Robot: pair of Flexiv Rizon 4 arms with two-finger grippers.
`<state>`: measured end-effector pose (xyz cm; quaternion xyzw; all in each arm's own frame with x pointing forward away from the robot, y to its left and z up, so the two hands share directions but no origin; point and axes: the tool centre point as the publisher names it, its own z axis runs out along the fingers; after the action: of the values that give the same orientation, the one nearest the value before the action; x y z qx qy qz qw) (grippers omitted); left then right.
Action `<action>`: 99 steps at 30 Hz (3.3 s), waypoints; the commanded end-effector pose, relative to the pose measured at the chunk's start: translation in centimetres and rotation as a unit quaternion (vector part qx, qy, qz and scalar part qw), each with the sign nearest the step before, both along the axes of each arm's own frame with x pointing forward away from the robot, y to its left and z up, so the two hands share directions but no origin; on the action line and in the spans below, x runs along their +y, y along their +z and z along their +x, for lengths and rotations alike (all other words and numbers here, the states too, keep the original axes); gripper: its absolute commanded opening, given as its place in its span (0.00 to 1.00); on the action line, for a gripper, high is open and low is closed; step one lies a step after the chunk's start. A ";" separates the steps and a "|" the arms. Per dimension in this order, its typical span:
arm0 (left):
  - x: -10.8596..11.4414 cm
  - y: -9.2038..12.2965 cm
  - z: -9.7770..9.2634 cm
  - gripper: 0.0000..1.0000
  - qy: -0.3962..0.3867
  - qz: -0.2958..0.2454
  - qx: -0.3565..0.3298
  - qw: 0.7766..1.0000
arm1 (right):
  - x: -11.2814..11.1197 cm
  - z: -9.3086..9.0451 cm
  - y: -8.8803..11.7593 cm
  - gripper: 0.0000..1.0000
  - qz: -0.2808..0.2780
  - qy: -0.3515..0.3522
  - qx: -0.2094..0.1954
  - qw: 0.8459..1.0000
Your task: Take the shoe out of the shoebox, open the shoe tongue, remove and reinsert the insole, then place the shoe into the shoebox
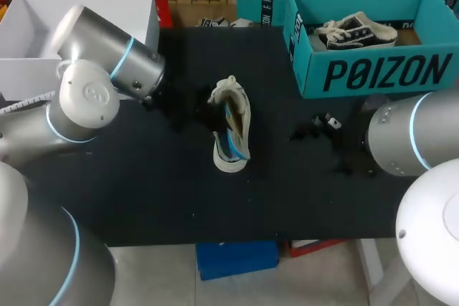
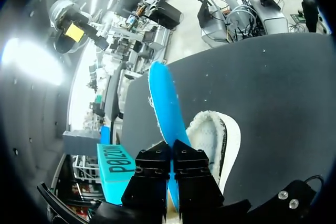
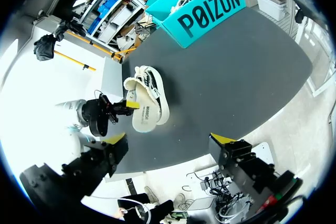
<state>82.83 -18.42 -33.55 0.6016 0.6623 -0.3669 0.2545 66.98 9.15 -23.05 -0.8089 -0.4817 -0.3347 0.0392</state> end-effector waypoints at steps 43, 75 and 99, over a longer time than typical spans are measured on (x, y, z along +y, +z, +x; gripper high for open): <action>0.7 -1.4 2.1 0.00 0.044 -0.029 -0.023 0.998 | 0.7 0.0 -0.4 1.00 -0.004 -0.008 -0.007 1.000; 1.6 -4.5 5.7 0.00 0.070 0.050 -0.073 0.994 | 0.7 0.0 -0.4 1.00 -0.004 -0.008 -0.007 1.000; 2.7 -5.2 7.1 0.00 0.102 0.074 -0.083 0.989 | 0.7 0.0 -0.4 1.00 -0.004 -0.008 -0.007 1.000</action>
<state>89.91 -15.75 -38.61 0.5789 0.7197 -0.2422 0.2971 66.96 9.13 -23.03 -0.8089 -0.4815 -0.3353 0.0382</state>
